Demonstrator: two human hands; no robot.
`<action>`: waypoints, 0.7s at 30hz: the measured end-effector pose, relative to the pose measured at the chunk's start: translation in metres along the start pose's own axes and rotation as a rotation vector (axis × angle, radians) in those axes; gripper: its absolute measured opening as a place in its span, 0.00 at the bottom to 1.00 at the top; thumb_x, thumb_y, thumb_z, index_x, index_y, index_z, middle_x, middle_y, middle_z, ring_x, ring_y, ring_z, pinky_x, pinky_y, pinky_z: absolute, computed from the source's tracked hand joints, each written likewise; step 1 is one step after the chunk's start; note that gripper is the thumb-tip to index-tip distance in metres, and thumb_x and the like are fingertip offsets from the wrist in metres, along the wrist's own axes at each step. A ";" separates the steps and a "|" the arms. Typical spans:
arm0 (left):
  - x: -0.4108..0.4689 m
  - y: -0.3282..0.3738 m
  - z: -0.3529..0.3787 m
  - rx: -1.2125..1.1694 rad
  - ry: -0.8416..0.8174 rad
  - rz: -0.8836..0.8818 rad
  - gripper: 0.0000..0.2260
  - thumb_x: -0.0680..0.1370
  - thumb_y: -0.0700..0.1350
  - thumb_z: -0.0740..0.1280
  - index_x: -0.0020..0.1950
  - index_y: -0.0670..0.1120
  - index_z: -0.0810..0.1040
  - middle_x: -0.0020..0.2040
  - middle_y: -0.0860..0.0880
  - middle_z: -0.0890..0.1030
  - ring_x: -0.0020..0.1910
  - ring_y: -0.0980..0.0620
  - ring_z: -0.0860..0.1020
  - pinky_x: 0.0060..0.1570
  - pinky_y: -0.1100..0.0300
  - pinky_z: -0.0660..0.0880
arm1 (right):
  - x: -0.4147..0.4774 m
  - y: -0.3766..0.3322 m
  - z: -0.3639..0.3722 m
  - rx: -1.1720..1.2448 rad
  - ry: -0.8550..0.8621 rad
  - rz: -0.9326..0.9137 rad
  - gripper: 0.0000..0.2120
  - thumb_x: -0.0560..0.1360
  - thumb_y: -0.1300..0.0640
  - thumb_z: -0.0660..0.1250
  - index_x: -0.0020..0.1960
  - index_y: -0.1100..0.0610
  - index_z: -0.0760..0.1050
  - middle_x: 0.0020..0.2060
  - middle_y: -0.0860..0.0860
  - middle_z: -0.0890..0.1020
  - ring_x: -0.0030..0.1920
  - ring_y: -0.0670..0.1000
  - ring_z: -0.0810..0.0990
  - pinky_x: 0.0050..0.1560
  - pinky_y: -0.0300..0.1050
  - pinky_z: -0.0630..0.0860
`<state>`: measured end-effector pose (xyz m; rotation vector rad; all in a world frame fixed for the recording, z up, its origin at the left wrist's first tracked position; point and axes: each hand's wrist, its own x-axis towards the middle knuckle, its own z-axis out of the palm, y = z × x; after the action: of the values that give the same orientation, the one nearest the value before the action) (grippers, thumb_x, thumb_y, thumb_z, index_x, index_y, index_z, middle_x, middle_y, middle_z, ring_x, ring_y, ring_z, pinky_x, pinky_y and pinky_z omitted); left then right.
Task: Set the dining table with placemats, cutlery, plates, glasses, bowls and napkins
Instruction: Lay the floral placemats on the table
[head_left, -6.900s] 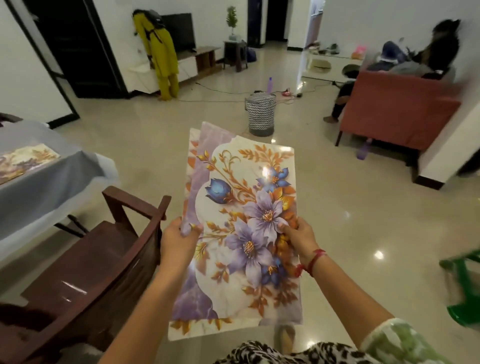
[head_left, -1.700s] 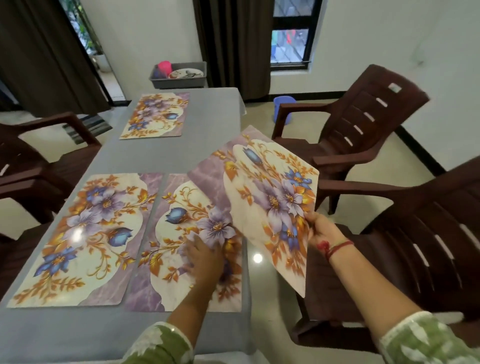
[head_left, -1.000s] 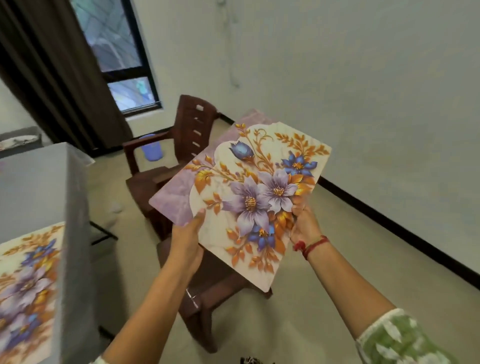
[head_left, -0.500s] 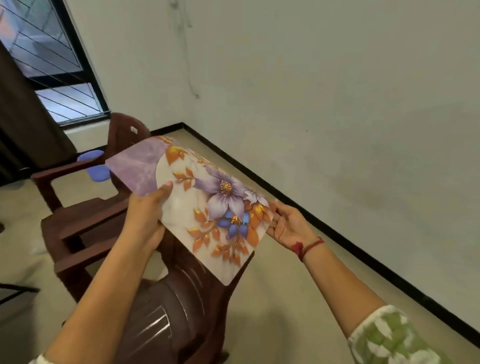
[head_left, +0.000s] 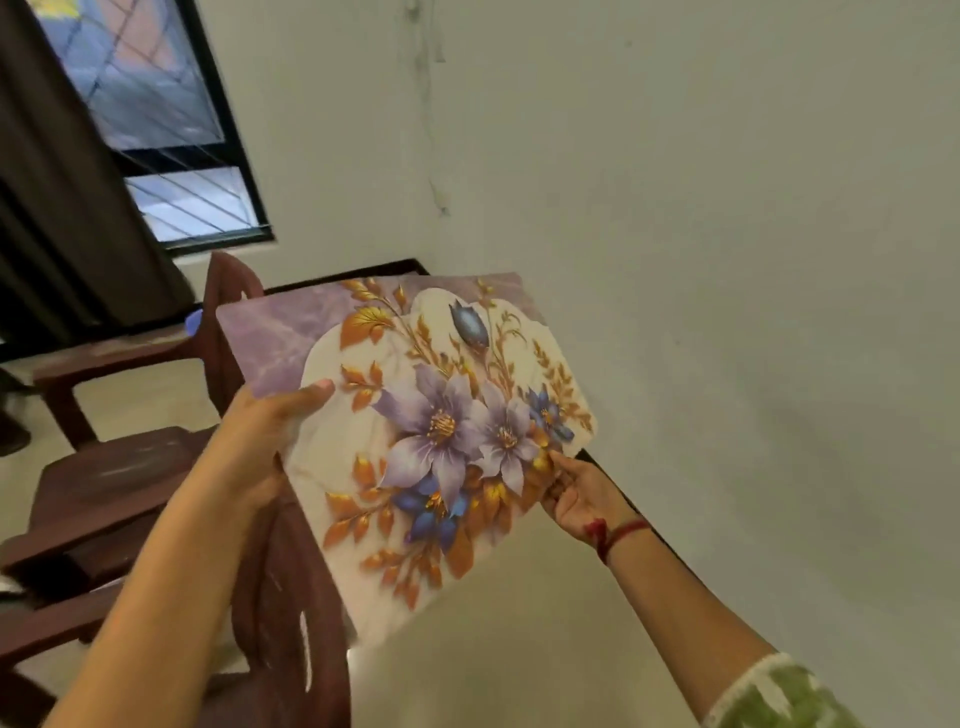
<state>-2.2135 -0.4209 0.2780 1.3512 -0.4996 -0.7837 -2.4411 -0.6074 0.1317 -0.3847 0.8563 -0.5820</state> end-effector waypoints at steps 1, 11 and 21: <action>0.020 -0.001 0.002 0.029 0.029 -0.002 0.08 0.77 0.36 0.65 0.54 0.45 0.79 0.46 0.45 0.85 0.41 0.48 0.84 0.40 0.53 0.82 | 0.027 -0.021 0.007 -0.044 -0.017 0.034 0.05 0.77 0.62 0.63 0.50 0.62 0.76 0.32 0.54 0.84 0.30 0.49 0.83 0.31 0.39 0.80; 0.133 0.021 -0.059 0.137 0.378 -0.020 0.16 0.70 0.39 0.73 0.57 0.42 0.78 0.46 0.44 0.85 0.38 0.48 0.84 0.35 0.53 0.82 | 0.219 -0.057 0.116 -0.145 -0.136 0.333 0.07 0.70 0.65 0.70 0.46 0.60 0.75 0.33 0.55 0.83 0.28 0.51 0.82 0.24 0.40 0.78; 0.329 0.080 -0.098 0.161 0.745 0.115 0.05 0.78 0.36 0.63 0.46 0.45 0.76 0.29 0.53 0.82 0.26 0.57 0.80 0.25 0.65 0.77 | 0.421 -0.118 0.296 -0.221 -0.203 0.390 0.04 0.77 0.61 0.64 0.47 0.61 0.75 0.29 0.55 0.83 0.27 0.51 0.83 0.28 0.42 0.80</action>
<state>-1.9095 -0.5983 0.3008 1.6271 -0.0442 -0.1104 -2.0267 -0.9345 0.1247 -0.4547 0.7748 -0.0843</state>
